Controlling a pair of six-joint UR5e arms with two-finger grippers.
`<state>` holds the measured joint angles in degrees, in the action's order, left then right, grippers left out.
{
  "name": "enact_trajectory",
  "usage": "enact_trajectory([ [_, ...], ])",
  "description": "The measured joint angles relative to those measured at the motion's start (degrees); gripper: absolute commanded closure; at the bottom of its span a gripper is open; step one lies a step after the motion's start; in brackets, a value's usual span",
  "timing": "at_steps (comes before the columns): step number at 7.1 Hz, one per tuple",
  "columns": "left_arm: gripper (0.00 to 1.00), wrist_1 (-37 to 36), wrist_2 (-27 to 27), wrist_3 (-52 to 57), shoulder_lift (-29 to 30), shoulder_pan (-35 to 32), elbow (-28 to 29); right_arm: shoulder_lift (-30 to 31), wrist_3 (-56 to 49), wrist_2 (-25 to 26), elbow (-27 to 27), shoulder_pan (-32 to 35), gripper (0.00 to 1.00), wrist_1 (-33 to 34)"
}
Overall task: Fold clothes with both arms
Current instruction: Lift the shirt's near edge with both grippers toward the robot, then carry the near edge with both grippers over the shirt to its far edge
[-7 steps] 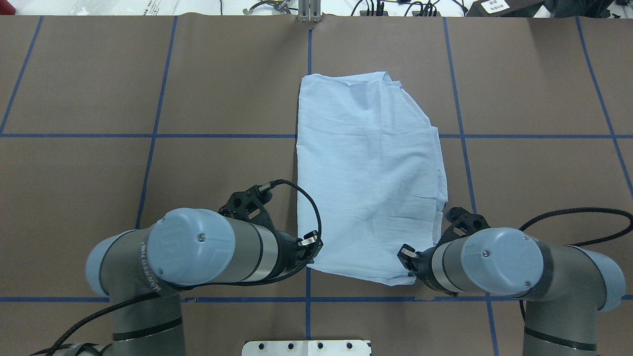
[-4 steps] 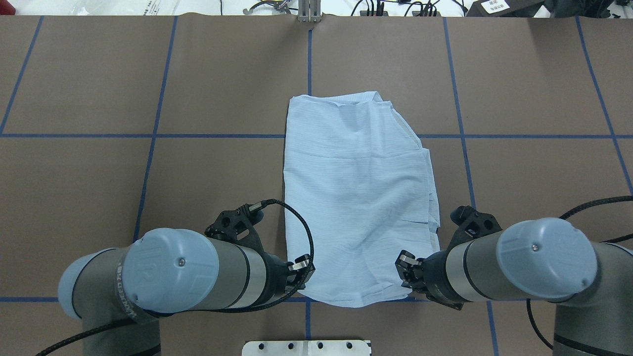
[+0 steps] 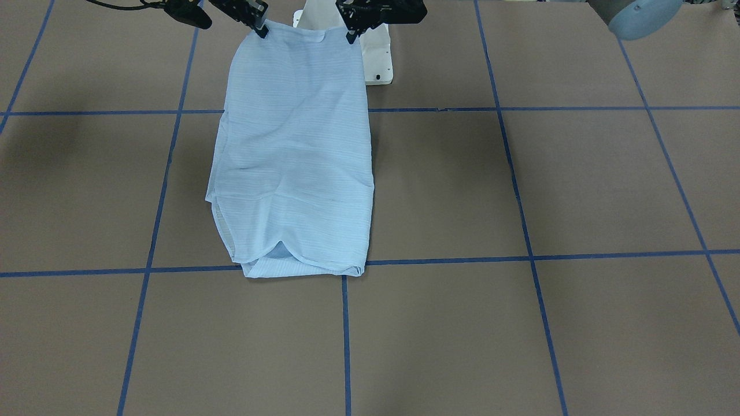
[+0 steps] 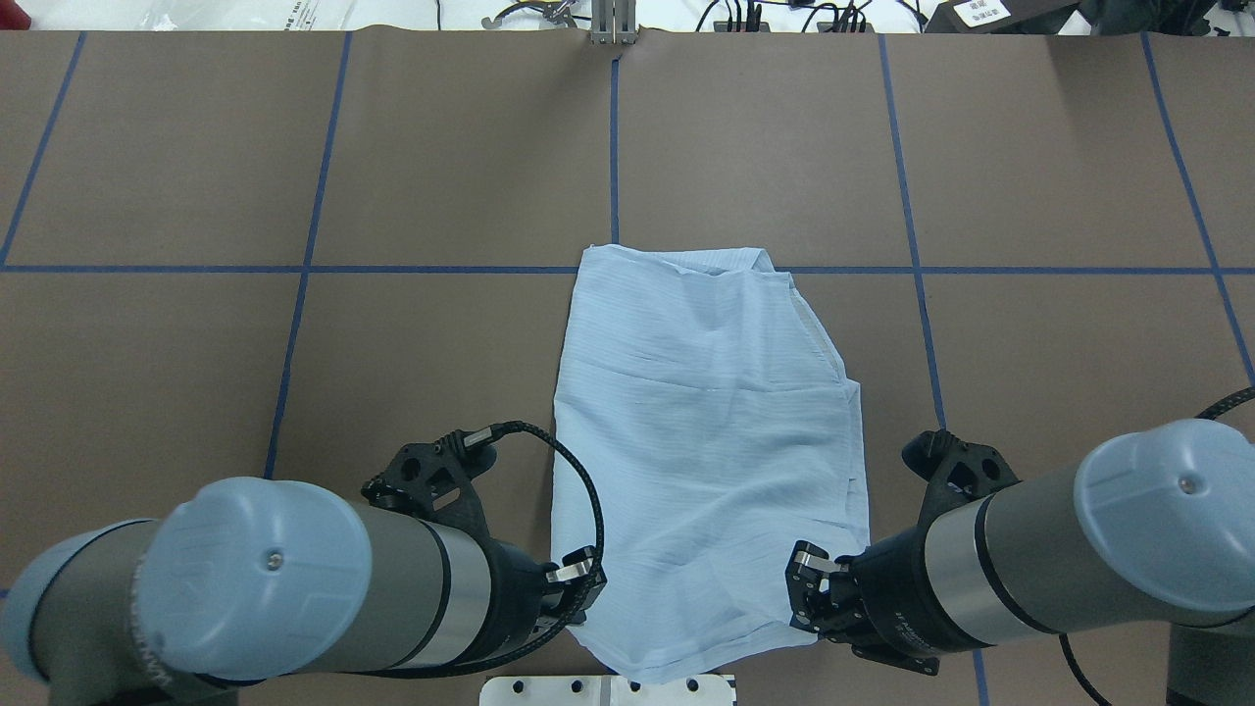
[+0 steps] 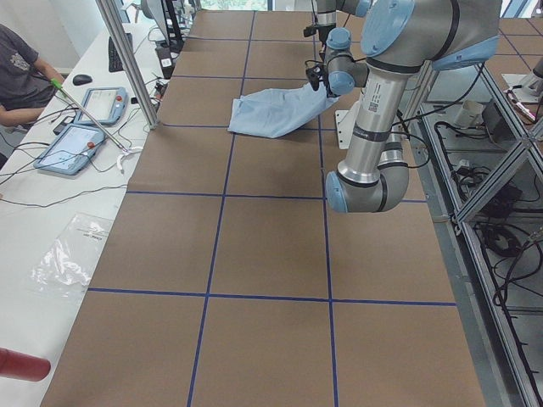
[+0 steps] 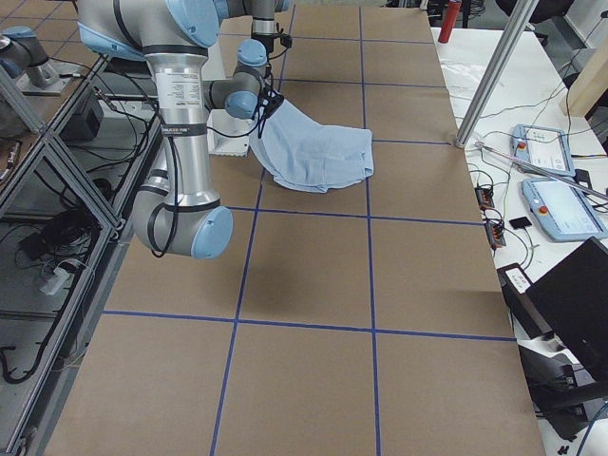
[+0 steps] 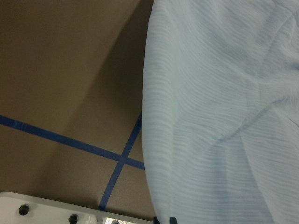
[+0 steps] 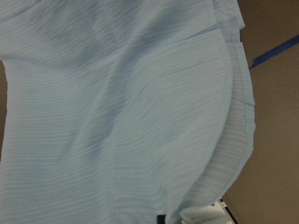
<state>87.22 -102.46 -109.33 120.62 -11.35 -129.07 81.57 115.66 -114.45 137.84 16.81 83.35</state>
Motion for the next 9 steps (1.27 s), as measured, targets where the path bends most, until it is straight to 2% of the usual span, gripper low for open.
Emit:
enact_trajectory([
  [2, 1.0, -4.0, -1.6, 0.2, 0.0, -0.2, -4.0, -0.2, -0.3, -3.3, 1.0, 2.6, 1.0, 0.0],
  [4, 1.0, -3.3, -1.7, 3.2, 0.5, -3.5, -2.1, -0.6, -3.1, -5.2, -0.9, 8.1, 1.0, 0.1],
  [6, 1.0, 5.6, -2.0, 5.9, 1.1, -11.0, 6.2, -5.2, -8.5, -6.0, -7.9, 15.2, 1.0, 0.5],
  [9, 1.0, 23.7, -2.1, 6.8, 4.0, -18.7, 25.3, -16.0, -17.4, -5.5, -23.5, 21.1, 1.0, 5.1],
])
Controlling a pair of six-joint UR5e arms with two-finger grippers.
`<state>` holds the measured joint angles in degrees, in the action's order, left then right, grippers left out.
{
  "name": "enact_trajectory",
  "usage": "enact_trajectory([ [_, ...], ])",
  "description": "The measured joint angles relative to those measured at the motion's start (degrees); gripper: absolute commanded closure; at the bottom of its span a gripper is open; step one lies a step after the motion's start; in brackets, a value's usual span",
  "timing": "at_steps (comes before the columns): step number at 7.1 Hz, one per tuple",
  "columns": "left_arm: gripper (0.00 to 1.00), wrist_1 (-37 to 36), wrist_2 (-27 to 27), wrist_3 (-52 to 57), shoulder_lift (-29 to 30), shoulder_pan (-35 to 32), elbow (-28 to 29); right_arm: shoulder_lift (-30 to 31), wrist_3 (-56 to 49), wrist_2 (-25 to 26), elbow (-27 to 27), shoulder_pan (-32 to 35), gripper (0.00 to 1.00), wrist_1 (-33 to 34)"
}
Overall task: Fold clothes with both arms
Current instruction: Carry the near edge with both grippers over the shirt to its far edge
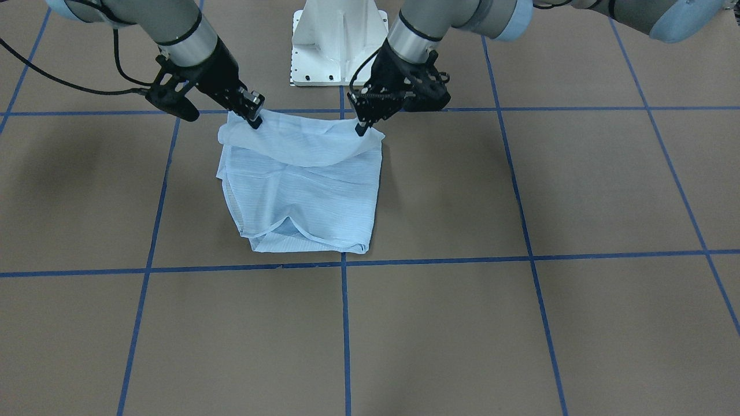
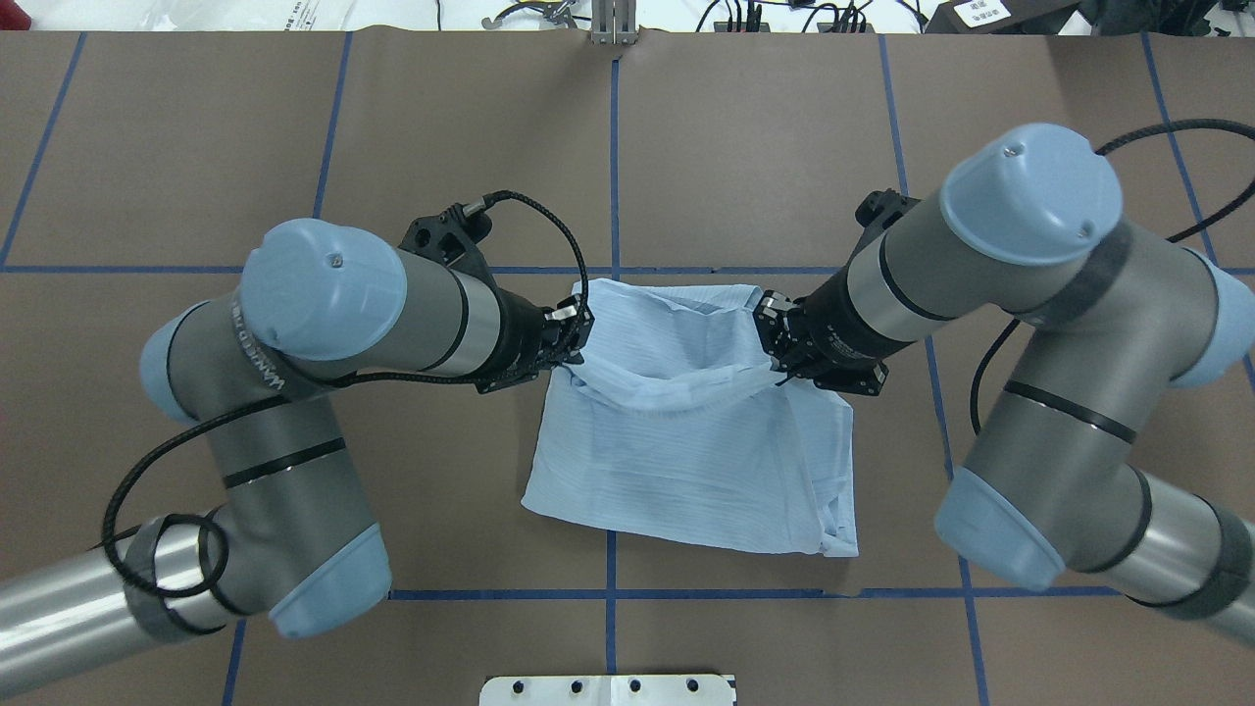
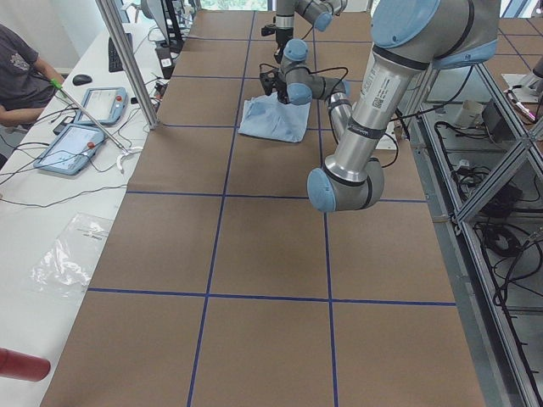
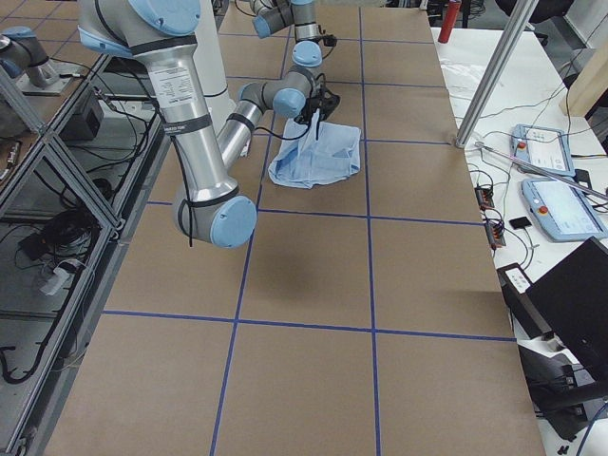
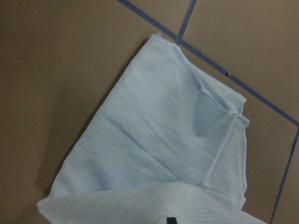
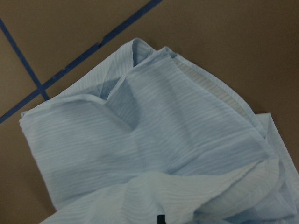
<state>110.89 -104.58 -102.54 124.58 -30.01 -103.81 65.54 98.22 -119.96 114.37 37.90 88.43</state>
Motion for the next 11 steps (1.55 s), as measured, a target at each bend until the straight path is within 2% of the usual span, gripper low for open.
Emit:
enact_trajectory([
  [3, 1.0, 7.9, 0.0, 1.2, 2.9, -3.8, 10.8, -3.5, -8.0, 0.1, -10.1, 4.2, 1.0, 1.3],
  [5, 1.0, 13.2, 0.1, 1.5, 4.8, -5.0, 17.2, -8.4, -9.7, 0.2, -17.6, 5.1, 1.0, 1.0],
  [8, 1.0, 14.6, 0.1, 1.5, 5.7, -5.2, 19.0, -12.3, -10.0, 0.2, -21.5, 5.1, 1.0, 0.6],
  [9, 1.0, 14.6, 0.1, 1.3, 5.7, -5.2, 19.1, -12.5, -10.3, 0.2, -22.0, 5.1, 0.62, 0.6],
  [10, 0.08, 14.5, 0.1, 1.1, 5.7, -5.2, 19.2, -12.5, -10.9, 0.3, -22.7, 5.1, 0.01, 0.6],
  [11, 0.0, 14.4, 0.2, 1.0, 5.6, -5.3, 19.2, -12.6, -11.3, 0.3, -23.7, 5.1, 0.0, 0.2],
])
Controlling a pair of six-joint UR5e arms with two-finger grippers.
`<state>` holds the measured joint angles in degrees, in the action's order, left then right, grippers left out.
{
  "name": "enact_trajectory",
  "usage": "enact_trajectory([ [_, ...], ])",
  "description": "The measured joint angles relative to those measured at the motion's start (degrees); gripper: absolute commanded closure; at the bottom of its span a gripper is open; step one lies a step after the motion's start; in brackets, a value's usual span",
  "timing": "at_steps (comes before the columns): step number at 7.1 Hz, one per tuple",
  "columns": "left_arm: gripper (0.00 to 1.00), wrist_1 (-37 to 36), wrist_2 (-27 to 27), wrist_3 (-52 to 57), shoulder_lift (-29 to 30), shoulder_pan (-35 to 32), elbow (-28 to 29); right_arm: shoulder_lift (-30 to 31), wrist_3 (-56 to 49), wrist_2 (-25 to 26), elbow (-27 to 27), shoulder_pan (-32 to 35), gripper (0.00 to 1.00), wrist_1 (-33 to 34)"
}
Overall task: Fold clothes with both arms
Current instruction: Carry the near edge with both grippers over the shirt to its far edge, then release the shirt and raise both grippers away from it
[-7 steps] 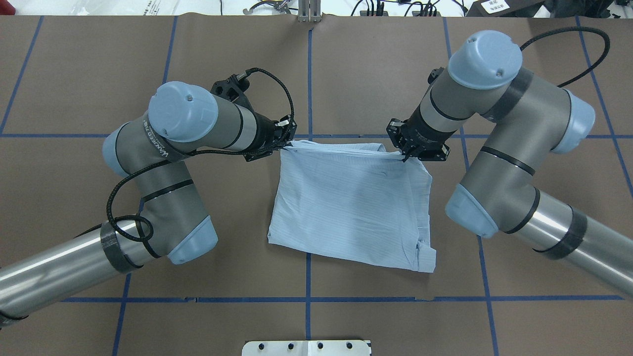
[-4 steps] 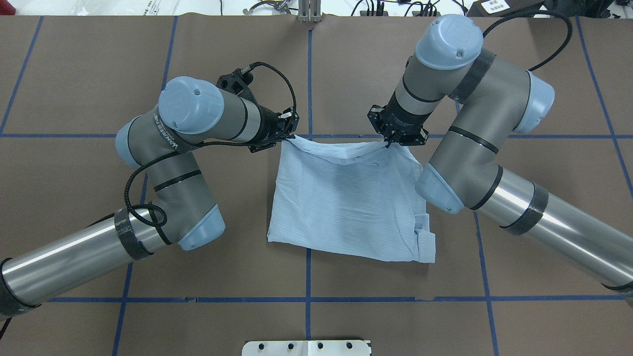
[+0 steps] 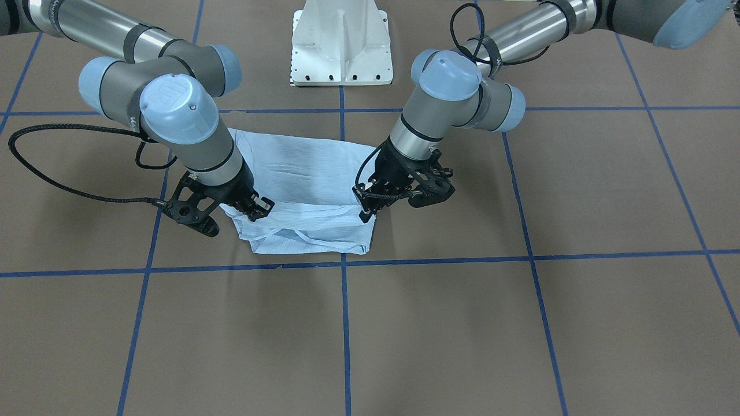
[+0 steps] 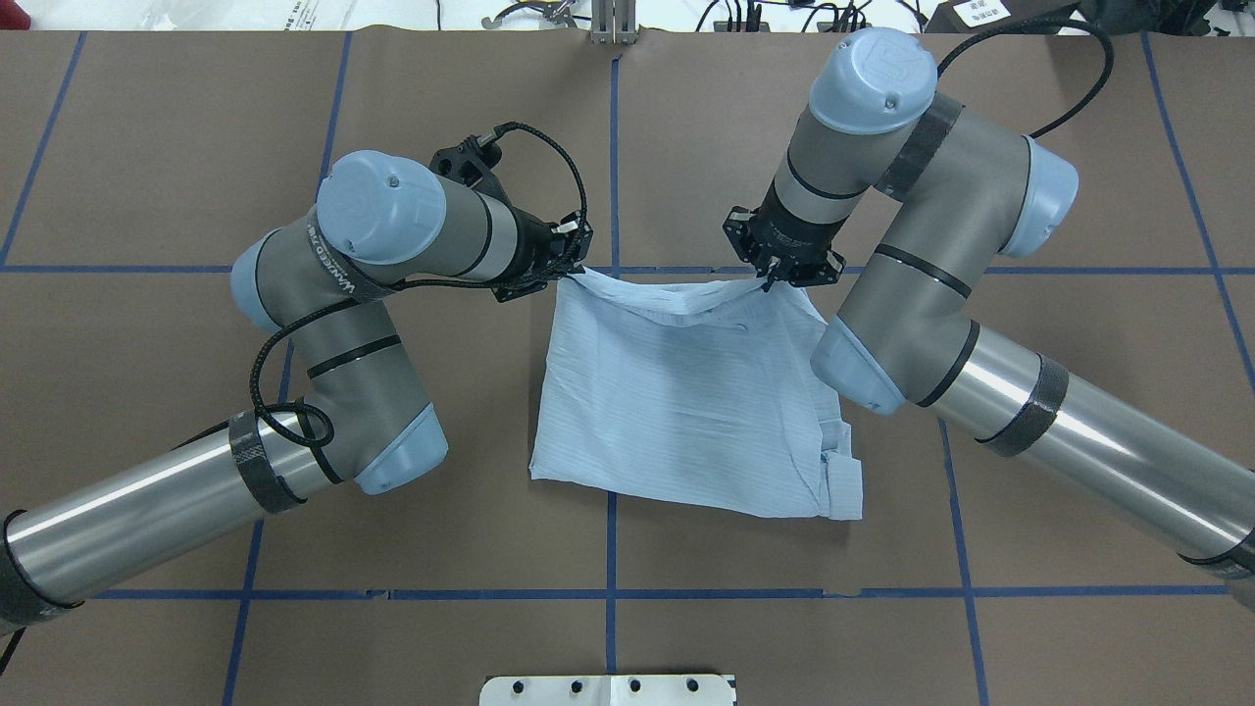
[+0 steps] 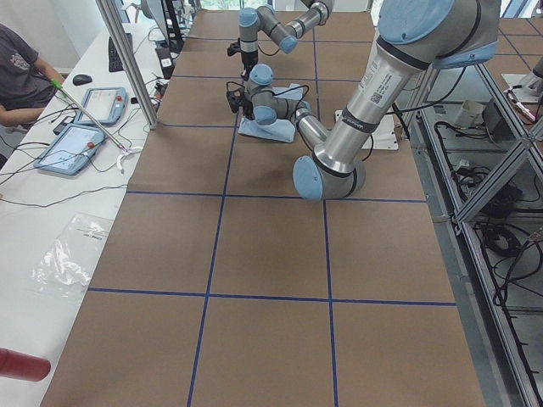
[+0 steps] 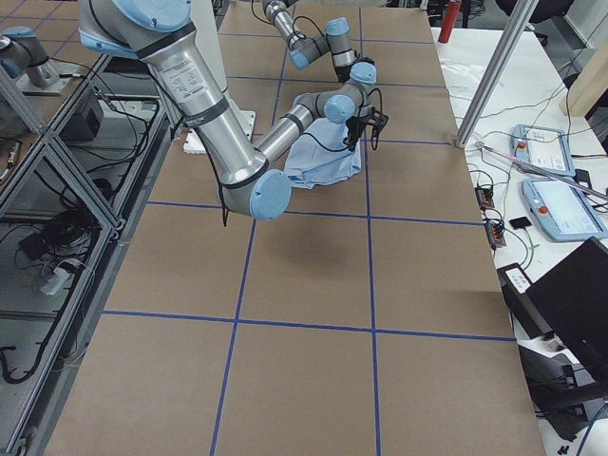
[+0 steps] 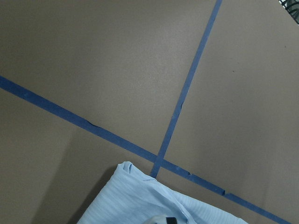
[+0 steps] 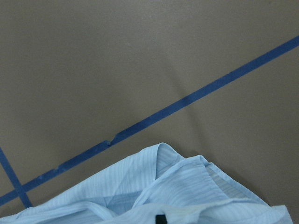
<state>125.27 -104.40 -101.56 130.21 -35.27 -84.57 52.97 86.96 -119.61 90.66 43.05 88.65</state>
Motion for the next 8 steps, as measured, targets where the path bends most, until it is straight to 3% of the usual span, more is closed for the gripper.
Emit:
enact_trajectory([
  [5, 0.0, -2.3, -1.8, 2.3, -1.7, -4.4, -0.6, -0.7, -2.4, -1.7, -1.9, 2.7, 0.0, -5.5],
  [7, 0.0, -5.9, -6.8, 11.3, -8.5, -9.7, -7.9, 0.0, -9.9, -2.3, 0.7, 5.2, 0.0, -4.4],
  [8, 0.0, -10.0, -8.5, 20.2, -12.6, -13.1, -13.4, 1.1, -19.1, -2.4, 1.7, 8.4, 0.0, -1.5],
])
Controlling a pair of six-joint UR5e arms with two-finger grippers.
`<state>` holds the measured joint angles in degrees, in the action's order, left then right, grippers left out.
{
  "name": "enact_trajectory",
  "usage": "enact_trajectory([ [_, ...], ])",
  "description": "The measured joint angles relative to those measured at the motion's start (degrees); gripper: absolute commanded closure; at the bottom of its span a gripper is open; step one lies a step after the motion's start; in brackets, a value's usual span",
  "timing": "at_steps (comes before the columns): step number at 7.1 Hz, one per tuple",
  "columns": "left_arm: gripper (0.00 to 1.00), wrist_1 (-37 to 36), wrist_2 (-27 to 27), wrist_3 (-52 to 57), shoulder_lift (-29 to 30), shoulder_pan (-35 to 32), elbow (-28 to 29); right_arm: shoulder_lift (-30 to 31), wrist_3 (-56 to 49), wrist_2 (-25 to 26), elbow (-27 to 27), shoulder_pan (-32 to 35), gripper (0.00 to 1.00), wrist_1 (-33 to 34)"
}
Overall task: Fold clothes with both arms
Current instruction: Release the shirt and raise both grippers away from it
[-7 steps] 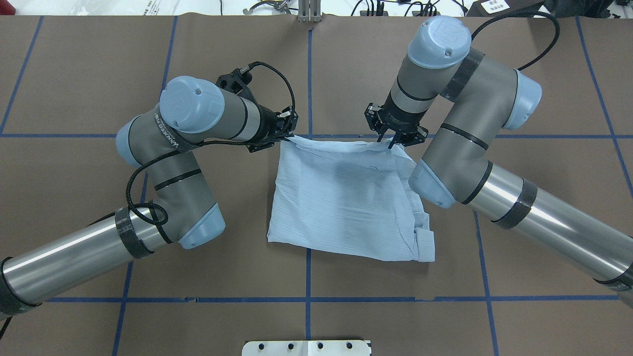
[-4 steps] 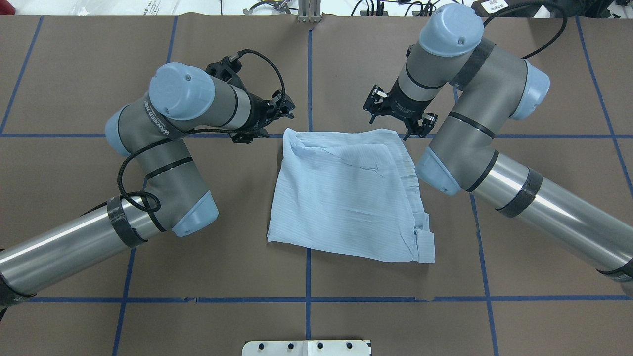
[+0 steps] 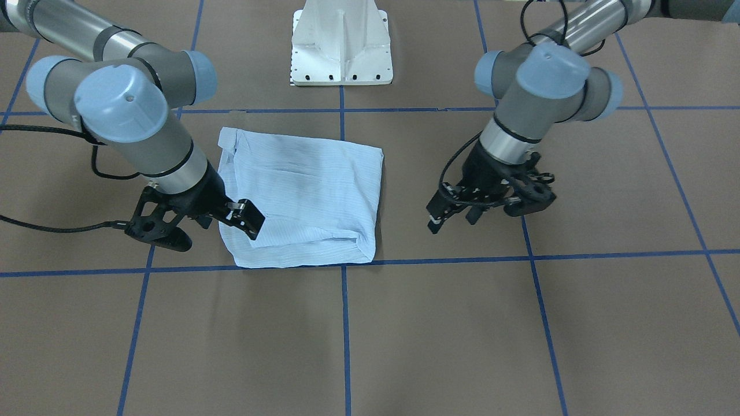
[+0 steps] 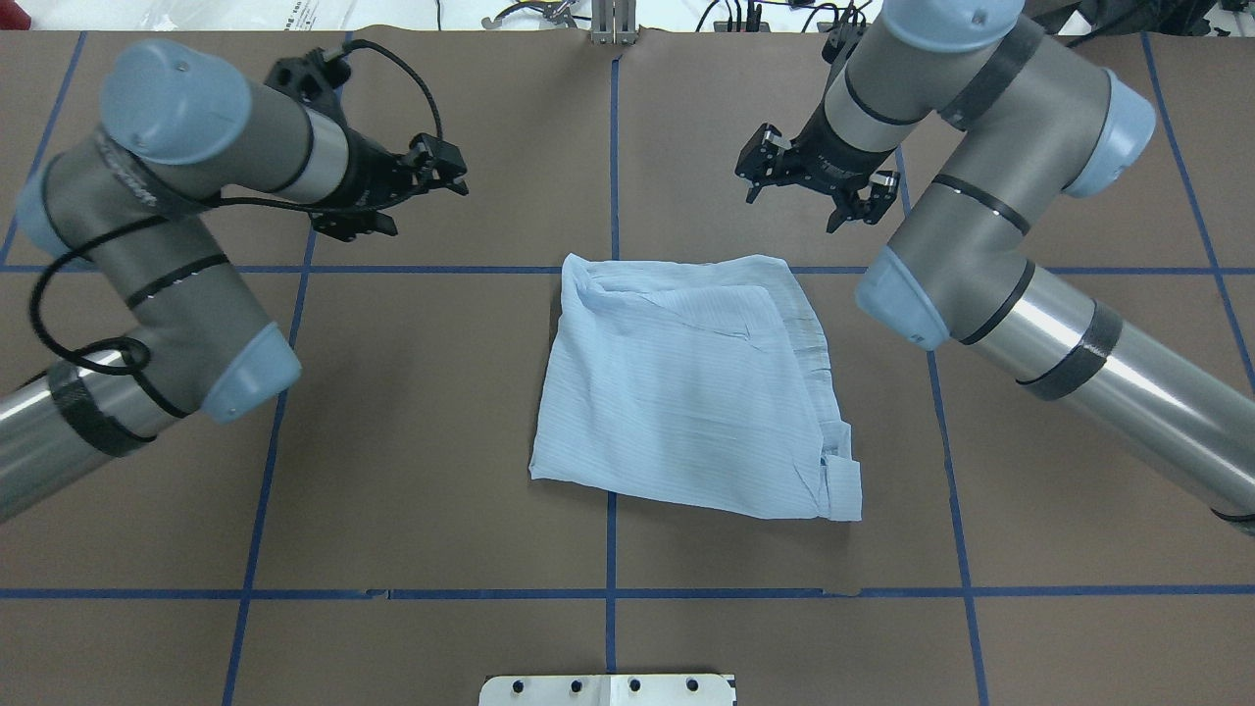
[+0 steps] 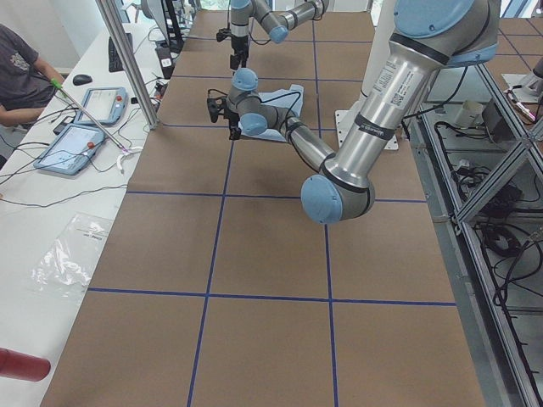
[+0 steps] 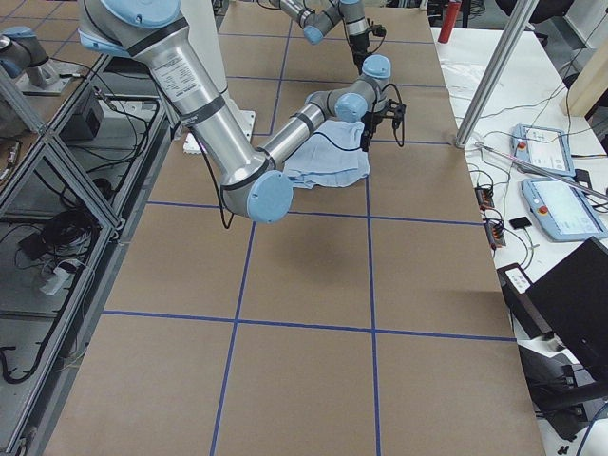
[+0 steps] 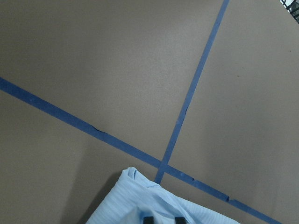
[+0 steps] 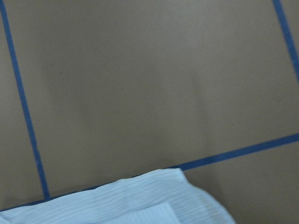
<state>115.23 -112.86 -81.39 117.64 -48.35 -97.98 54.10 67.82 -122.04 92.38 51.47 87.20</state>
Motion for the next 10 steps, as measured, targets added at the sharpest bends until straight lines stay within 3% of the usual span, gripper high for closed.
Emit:
enact_trajectory([
  [2, 0.0, -9.6, -2.0, 21.3, -6.0, -7.5, -8.0, 3.9, -25.4, -0.2, 0.5, 9.4, 0.0, 6.9],
  [5, 0.0, -12.8, -7.7, 53.1, -17.6, -20.6, -9.8, 14.4, -54.4, -8.2, 0.5, 24.2, 0.0, 9.3],
  [7, 0.0, -12.1, -13.3, 74.9, -27.3, -30.5, -9.9, 22.0, -66.9, -12.3, 0.9, 31.2, 0.0, 9.3],
  [10, 0.0, -8.2, -14.7, 80.7, -33.2, -35.9, -5.6, 28.4, -71.9, -12.4, 0.5, 35.0, 0.0, 8.6],
])
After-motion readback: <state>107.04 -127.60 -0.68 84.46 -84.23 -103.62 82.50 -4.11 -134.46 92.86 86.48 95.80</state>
